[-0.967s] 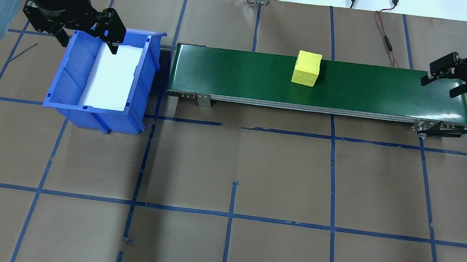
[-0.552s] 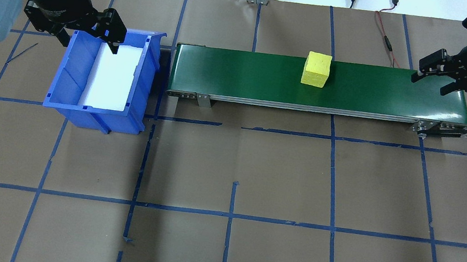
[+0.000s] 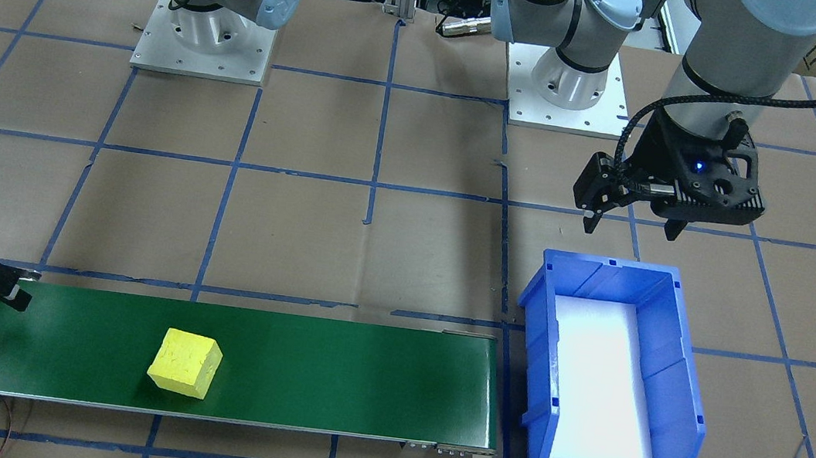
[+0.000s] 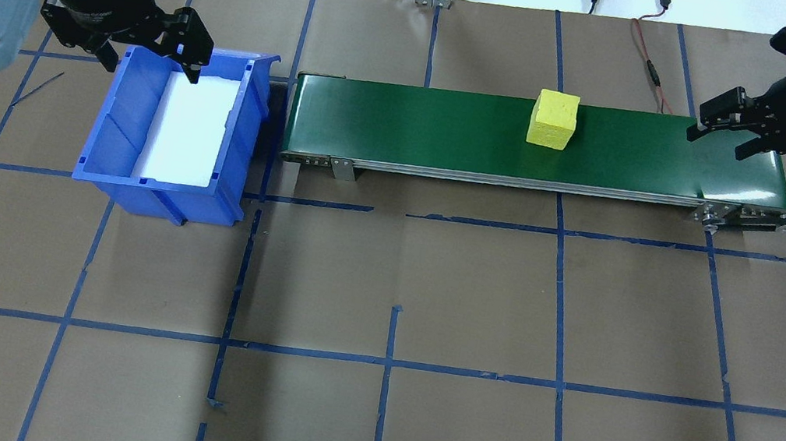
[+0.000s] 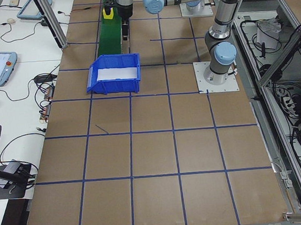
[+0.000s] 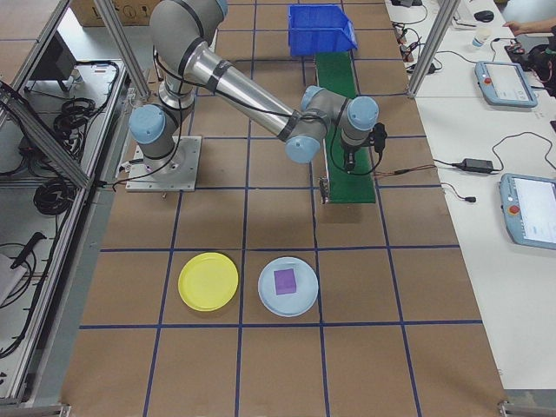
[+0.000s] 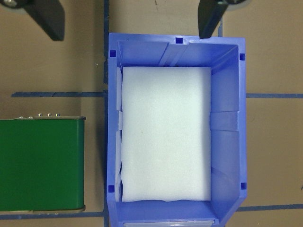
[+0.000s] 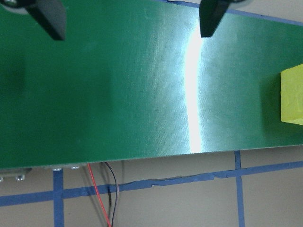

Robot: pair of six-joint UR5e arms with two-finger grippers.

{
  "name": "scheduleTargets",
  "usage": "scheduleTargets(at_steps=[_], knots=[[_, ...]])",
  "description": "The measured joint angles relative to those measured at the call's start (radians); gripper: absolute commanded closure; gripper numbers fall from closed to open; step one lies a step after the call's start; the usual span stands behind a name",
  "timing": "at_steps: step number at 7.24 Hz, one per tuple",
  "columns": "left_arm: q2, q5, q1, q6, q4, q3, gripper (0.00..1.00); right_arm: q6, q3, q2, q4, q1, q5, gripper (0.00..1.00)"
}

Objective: Move block left to right into plate

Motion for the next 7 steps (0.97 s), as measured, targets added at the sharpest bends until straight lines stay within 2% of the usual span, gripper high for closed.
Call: scheduleTargets(at_steps=[7], knots=[[0.027, 0.000, -0.010, -0.005, 0.001, 0.012, 0.00, 0.013, 0.018, 0.000, -0.022, 0.000, 0.005, 0.00]])
